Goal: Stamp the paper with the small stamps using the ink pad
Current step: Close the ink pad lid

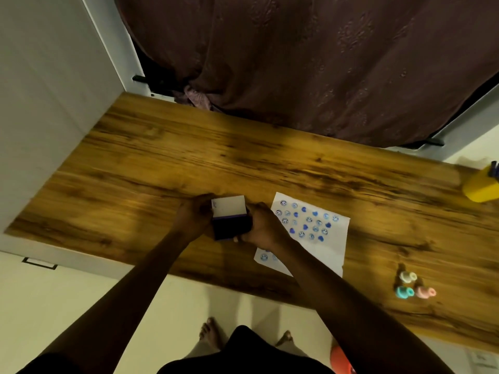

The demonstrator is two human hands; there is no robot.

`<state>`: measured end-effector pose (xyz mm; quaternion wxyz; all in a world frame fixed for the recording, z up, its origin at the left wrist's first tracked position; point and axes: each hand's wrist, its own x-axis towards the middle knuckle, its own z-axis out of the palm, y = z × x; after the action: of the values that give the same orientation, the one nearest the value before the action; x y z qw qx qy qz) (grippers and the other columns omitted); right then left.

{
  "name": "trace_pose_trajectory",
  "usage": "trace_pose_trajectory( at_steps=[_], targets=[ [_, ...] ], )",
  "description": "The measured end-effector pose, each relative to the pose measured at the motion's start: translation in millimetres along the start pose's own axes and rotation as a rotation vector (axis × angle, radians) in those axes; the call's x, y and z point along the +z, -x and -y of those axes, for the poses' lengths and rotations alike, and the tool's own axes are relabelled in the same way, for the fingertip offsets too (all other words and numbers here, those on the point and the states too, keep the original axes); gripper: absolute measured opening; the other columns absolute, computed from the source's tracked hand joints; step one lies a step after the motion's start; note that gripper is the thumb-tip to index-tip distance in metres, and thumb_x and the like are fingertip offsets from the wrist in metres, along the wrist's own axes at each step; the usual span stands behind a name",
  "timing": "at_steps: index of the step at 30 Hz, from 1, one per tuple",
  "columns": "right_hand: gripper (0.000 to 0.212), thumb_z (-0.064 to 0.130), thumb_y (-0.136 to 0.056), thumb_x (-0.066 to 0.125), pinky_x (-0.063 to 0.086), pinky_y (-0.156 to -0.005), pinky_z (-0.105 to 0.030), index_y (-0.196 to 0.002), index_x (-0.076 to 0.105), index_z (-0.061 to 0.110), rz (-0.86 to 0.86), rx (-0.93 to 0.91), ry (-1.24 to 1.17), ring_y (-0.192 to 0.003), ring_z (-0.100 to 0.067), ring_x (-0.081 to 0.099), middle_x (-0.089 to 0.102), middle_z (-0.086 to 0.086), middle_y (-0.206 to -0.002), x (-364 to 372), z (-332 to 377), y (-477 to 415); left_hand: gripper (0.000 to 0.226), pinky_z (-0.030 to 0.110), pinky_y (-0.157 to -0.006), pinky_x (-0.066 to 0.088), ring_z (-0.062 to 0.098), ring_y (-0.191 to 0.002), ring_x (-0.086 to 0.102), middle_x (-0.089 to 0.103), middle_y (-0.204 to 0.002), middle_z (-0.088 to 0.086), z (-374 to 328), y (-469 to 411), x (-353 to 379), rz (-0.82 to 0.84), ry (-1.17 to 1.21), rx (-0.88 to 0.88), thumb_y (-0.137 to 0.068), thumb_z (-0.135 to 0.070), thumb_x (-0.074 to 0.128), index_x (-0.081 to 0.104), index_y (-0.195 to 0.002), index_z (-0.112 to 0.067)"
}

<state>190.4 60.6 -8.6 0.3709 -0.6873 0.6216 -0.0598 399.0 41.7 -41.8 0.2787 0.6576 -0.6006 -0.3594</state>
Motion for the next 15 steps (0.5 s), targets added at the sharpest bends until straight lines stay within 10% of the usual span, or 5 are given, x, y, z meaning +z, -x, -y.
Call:
trace_pose_trajectory(
  at_steps=[8,15],
  targets=[
    [0.093,0.037,-0.074,0.091,0.043,-0.117,-0.047,-0.153,0.044,0.021,-0.017,-0.01,-0.03,-0.143,-0.03,0.047,0.052,-0.008,-0.153,0.2,0.4,3.4,0.044,0.048,-0.088,0.062,0.033,-0.107,0.073,0.073,-0.126,0.018,-0.1,-5.1,-5.0,-0.051,0.065,-0.018,-0.089,0.001,0.071,0.067,-0.132,-0.008],
    [0.089,0.037,-0.077,0.089,0.043,-0.118,-0.049,-0.152,0.043,0.021,-0.071,-0.002,-0.072,-0.143,-0.027,0.049,0.054,-0.005,-0.152,6.0,-3.5,10.3,0.044,0.018,-0.073,0.058,0.024,-0.096,0.074,0.076,-0.118,0.016,-1.8,2.0,-6.9,-0.121,0.043,0.11,-0.08,0.012,0.073,0.073,-0.121,-0.003]
  ],
)
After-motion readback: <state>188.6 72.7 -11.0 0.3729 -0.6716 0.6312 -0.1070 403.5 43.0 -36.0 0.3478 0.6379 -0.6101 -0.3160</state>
